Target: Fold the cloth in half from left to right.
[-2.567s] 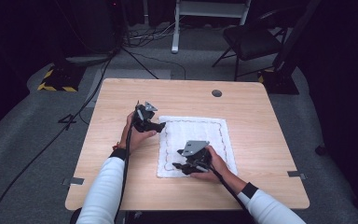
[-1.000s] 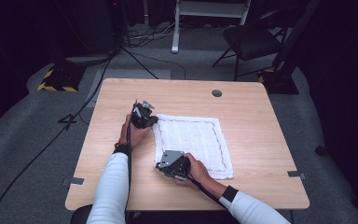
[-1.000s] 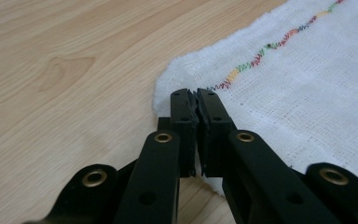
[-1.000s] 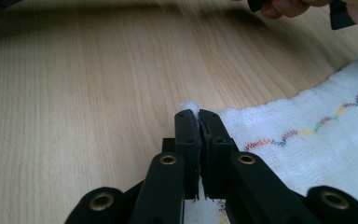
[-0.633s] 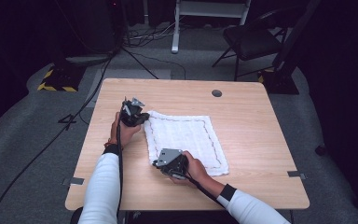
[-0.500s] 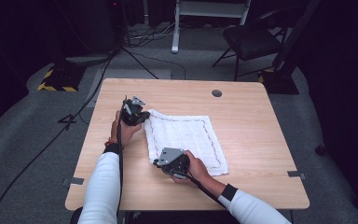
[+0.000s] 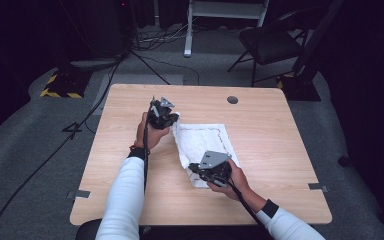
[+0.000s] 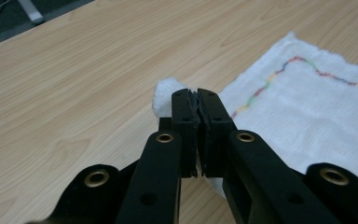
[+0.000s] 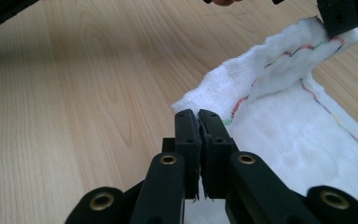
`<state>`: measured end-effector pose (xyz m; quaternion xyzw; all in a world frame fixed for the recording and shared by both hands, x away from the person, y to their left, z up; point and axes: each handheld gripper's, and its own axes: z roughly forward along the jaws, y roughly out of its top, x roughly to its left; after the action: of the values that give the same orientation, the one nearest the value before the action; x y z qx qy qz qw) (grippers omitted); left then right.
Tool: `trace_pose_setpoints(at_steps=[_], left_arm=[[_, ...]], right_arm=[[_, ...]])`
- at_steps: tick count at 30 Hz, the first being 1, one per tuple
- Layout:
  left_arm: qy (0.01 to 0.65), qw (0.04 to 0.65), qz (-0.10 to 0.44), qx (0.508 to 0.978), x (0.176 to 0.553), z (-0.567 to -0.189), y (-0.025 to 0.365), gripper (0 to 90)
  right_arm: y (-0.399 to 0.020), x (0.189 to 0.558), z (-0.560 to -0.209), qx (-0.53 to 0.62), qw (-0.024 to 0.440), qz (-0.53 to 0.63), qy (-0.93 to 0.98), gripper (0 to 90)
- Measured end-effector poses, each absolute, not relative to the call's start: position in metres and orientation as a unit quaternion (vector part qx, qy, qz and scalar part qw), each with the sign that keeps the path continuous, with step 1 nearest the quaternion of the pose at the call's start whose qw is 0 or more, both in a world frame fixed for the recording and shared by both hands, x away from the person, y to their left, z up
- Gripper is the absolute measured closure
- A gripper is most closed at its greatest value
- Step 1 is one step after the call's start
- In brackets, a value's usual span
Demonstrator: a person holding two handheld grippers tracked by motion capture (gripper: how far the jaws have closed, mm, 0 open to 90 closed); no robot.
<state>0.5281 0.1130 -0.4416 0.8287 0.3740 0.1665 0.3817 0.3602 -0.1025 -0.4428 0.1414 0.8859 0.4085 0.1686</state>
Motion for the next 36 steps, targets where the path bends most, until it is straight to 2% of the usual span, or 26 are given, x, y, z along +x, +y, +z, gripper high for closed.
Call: trace_pose_setpoints(at_steps=[14,36], left_arm=[[0.332,0.388,0.153,0.846,0.538,-0.445,0.047,86.5],[0.296,0.384,0.141,0.863,0.545,-0.456,-0.018,86.3]], right_arm=[[-0.154,0.35,-0.44,0.169,0.189,0.397,0.882,86.9],[-0.218,0.341,-0.447,0.231,0.196,0.382,0.873,86.7]])
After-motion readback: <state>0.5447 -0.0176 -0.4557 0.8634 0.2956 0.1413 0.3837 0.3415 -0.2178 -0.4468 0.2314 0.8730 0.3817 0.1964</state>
